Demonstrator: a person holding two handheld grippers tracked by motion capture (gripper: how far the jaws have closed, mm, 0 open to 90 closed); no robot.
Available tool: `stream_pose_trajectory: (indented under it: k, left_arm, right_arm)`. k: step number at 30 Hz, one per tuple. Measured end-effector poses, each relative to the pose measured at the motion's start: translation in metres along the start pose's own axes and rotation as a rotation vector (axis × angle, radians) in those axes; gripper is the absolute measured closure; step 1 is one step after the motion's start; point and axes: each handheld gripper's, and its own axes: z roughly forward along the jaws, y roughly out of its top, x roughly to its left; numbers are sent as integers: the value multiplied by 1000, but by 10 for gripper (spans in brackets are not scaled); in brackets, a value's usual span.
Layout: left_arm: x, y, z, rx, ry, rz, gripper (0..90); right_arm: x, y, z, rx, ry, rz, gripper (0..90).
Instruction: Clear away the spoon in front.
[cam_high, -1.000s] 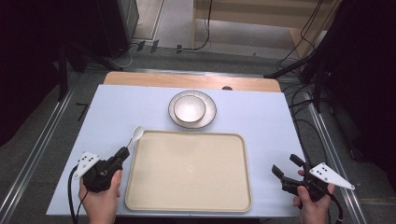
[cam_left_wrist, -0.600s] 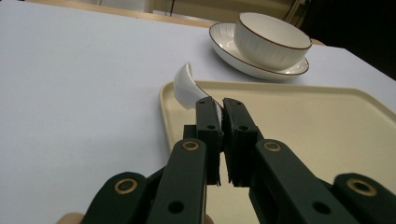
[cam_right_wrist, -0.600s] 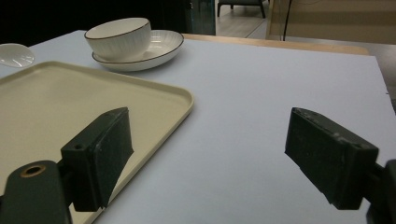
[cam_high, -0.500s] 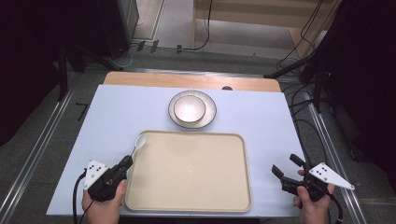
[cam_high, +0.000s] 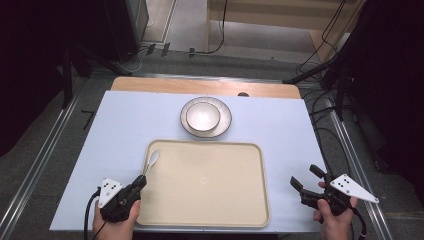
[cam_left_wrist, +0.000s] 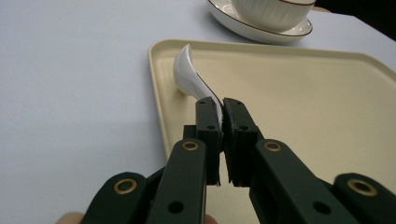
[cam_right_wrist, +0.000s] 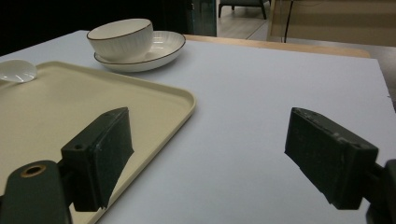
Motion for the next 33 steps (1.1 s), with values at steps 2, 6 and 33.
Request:
stream_pose_trajectory:
  k: [2, 6, 33]
  left_arm:
    - [0, -1, 0, 14, -24, 5, 780]
    - [-1, 2, 0, 35, -41, 18, 525]
    - [34, 29, -3, -16, -188, 86, 0]
  right_arm:
    - [1, 0, 0, 2, 3, -4, 154]
    - [1, 0, 0, 2, 3, -2, 155]
    - [1, 2, -1, 2, 0, -7, 156]
